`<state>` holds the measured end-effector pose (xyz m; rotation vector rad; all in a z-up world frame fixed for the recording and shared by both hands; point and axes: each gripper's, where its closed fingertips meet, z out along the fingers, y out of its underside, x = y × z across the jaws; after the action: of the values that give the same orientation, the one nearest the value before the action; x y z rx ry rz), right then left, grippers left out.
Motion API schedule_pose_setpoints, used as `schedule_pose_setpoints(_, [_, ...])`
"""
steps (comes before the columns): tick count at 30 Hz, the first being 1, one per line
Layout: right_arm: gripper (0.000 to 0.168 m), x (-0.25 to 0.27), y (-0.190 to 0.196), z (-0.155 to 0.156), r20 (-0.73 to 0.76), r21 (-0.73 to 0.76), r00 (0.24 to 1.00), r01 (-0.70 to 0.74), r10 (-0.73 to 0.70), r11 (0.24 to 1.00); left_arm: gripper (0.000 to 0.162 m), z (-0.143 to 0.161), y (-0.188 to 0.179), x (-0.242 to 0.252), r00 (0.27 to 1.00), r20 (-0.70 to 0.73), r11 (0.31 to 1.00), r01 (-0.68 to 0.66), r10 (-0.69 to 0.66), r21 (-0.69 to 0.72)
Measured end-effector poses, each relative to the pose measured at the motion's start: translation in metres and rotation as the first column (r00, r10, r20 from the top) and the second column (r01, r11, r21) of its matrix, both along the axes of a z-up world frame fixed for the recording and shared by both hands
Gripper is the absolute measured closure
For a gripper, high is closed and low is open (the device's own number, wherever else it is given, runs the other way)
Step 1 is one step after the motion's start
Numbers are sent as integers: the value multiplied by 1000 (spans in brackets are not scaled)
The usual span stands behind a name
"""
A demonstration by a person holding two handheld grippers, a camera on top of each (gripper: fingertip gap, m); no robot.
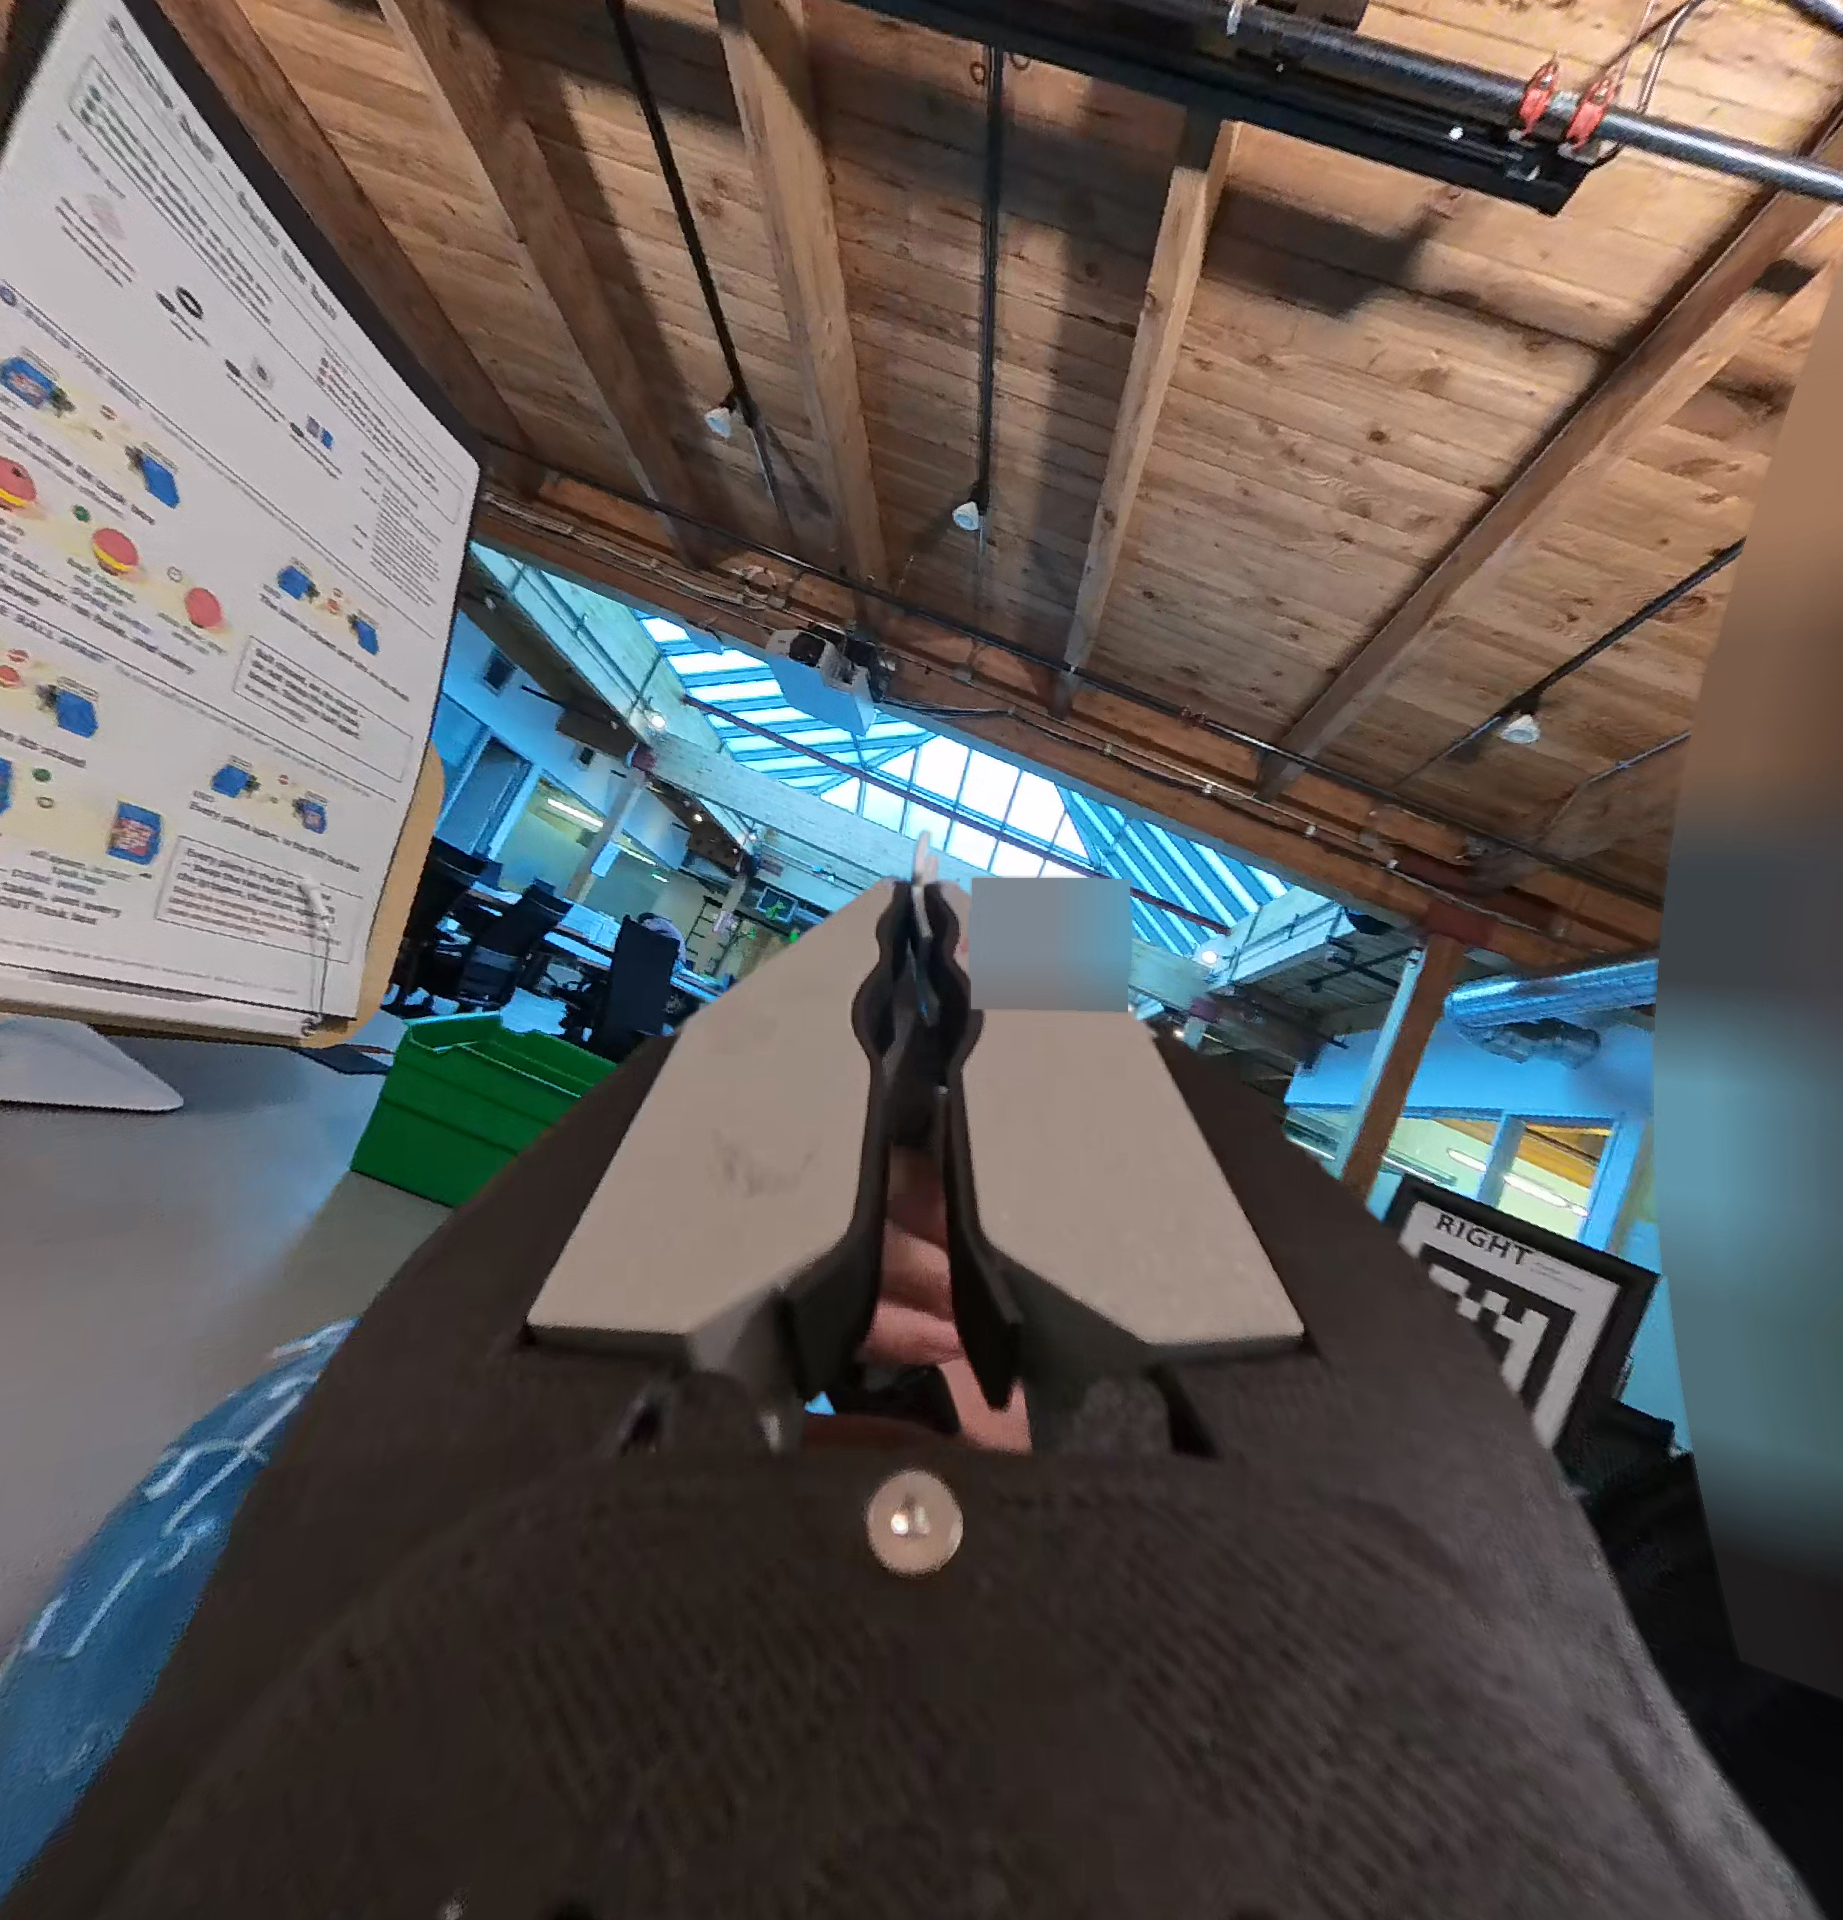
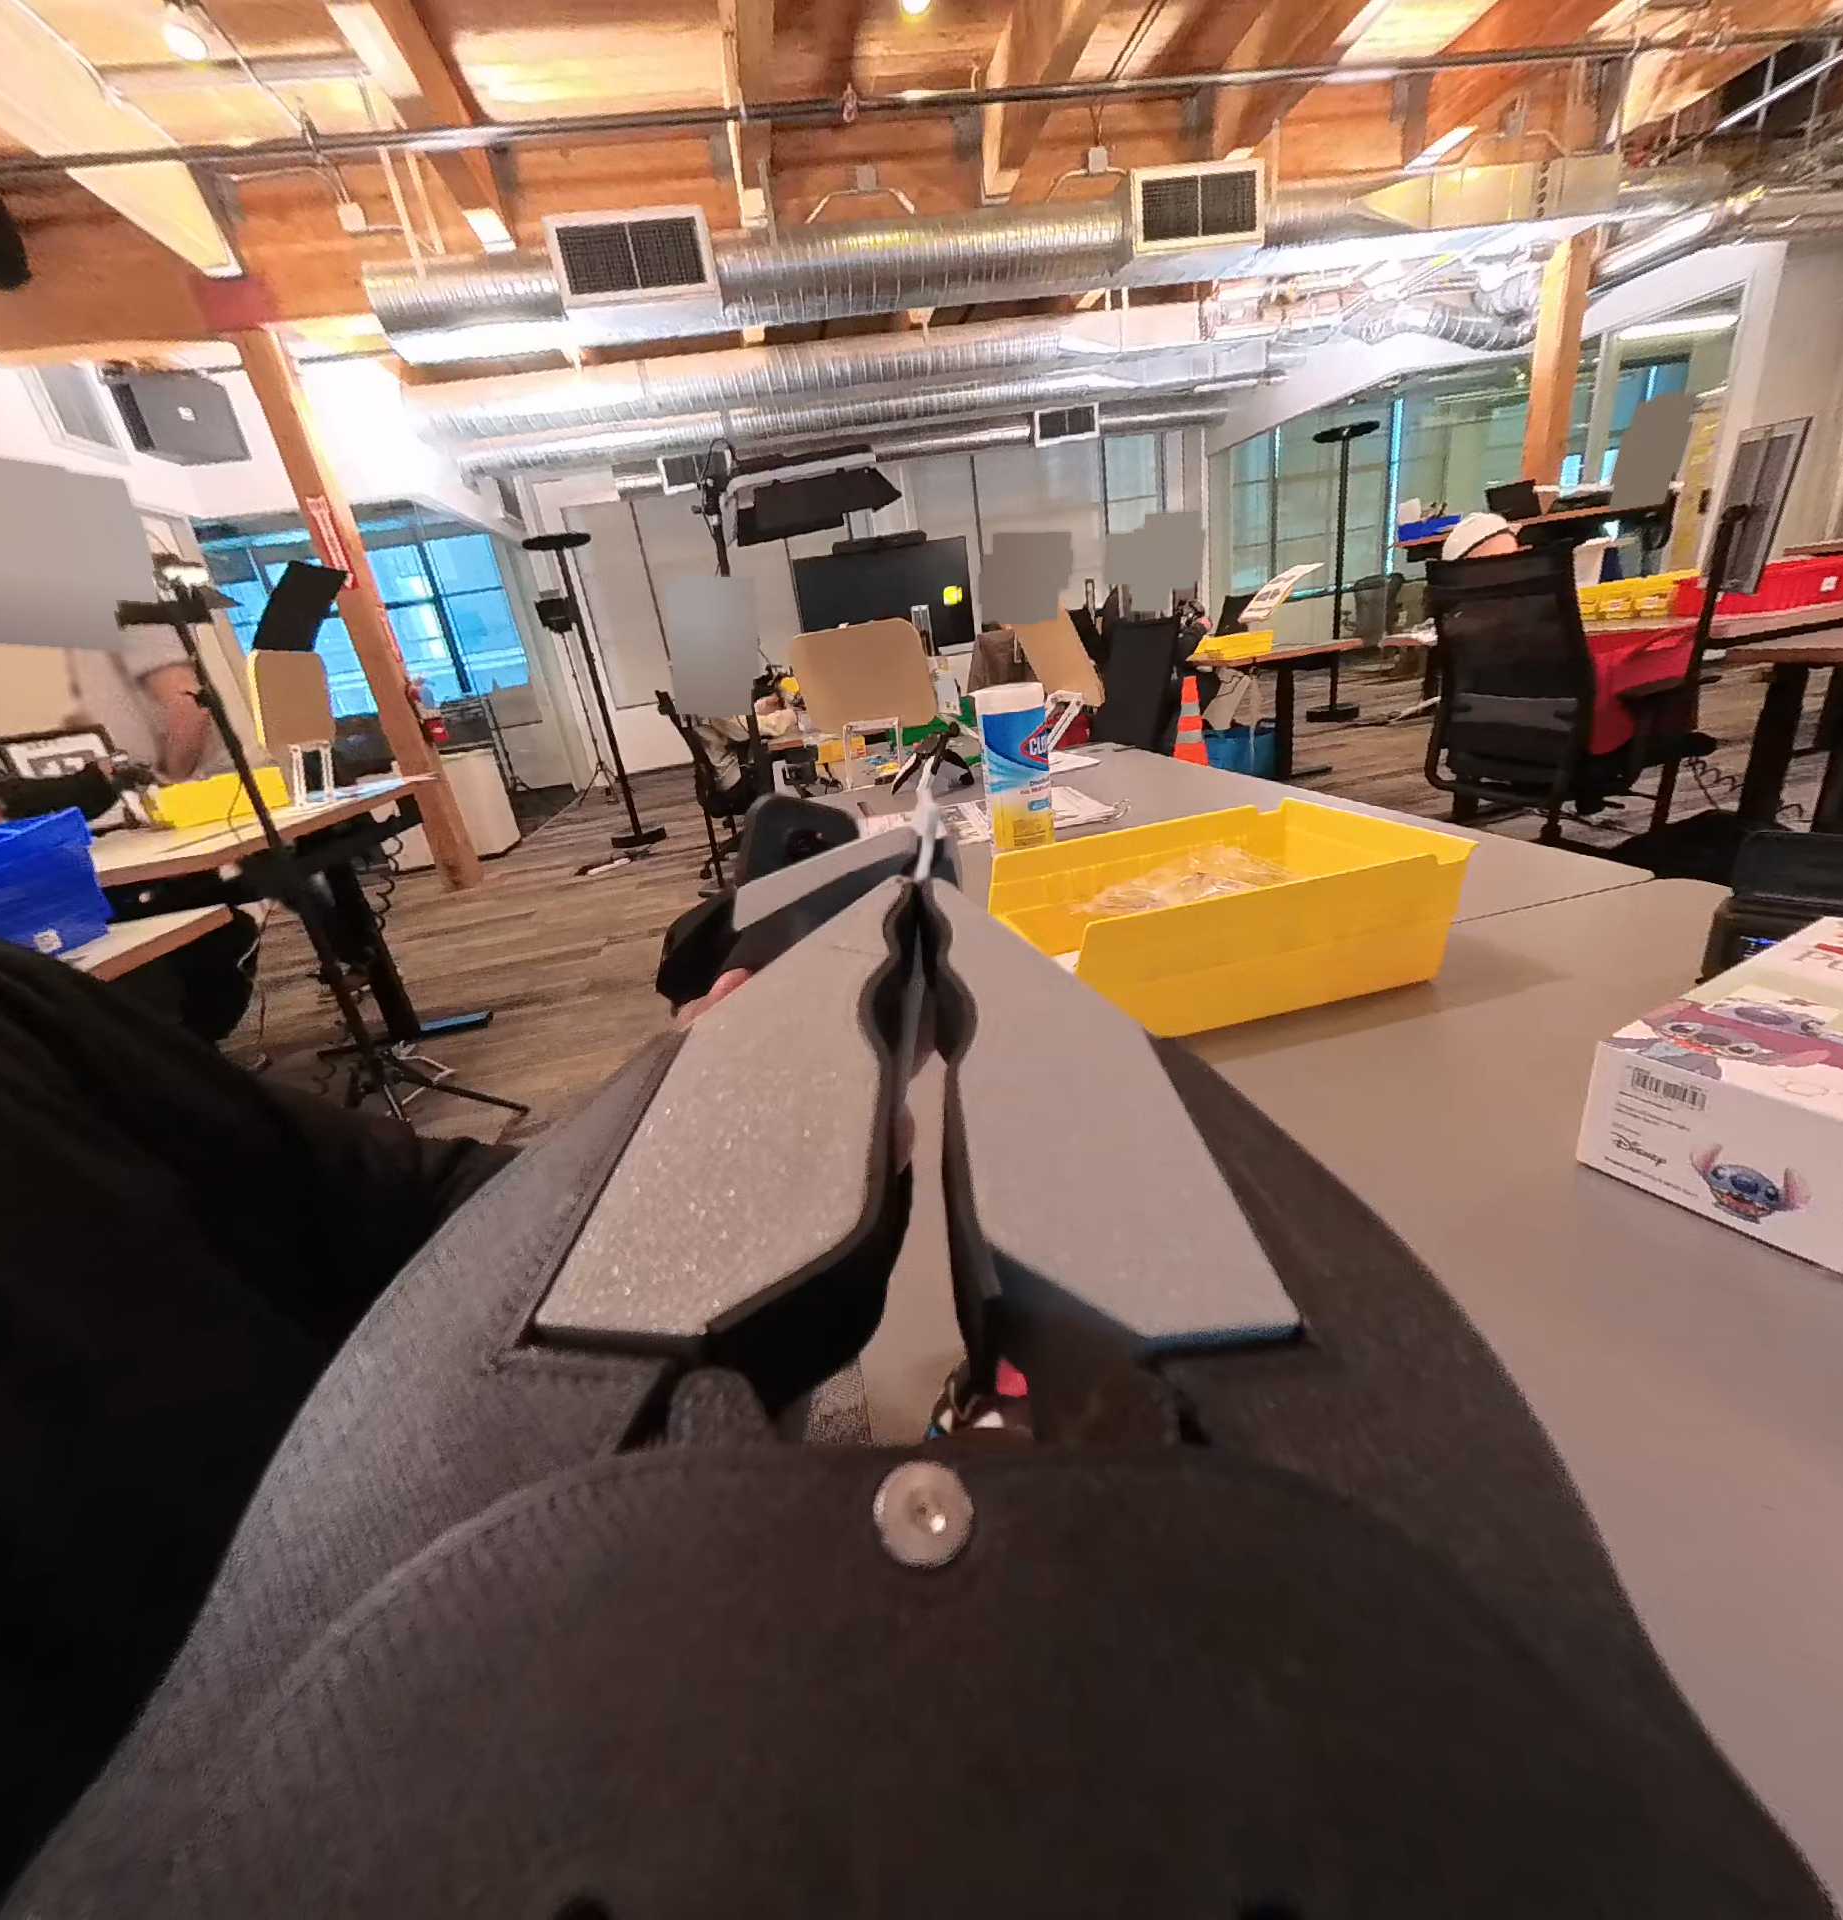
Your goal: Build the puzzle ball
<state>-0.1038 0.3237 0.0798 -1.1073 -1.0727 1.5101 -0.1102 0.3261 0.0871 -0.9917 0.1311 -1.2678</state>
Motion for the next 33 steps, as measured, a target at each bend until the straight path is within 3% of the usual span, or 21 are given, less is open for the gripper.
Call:
schedule_pose_setpoints(1, [168,1,0,2,-15,-9,1000,1,-1,1000,162,1,-1,-1,1000,9,1000,6,-6,4])
schedule_pose_setpoints(3, [155,2,0,3,-18,-23,1000,-17,16,1000,162,1,0,-1,999,20,1000,25,-24,-9])
schedule_pose_setpoints(12, [168,2,0,-1,12,4,1000,-11,11,1000,162,-1,-2,7,999,-14,999,38,-38,-14])
schedule_pose_setpoints(16, [168,11,9,0,31,40,998,48,-50,998,161,7,-2,-23,998,-38,998,-58,59,15])
schedule_pose_setpoints(19, [168,17,13,-1,46,81,994,94,-98,992,162,7,-2,-34,970,-186,987,-152,158,47])
schedule_pose_setpoints(20, [168,17,13,-2,55,102,992,109,-115,989,160,4,-2,-30,949,-265,985,-163,171,52])
schedule_pose_setpoints(23, [168,17,13,-7,93,191,980,155,-175,969,134,-1,-7,-9,862,-486,989,-130,147,70])
schedule_pose_setpoints(26, [168,16,10,-11,126,303,963,191,-238,933,139,-4,-8,8,730,-658,982,-130,187,135])
schedule_pose_setpoints(29, [168,16,2,-11,138,385,951,207,-278,899,159,-15,-1,18,566,-789,971,-119,238,208])
schedule_pose_setpoints(33, [168,21,-1,-10,143,473,929,240,-343,848,161,-16,-7,26,539,-817,973,-24,206,229])
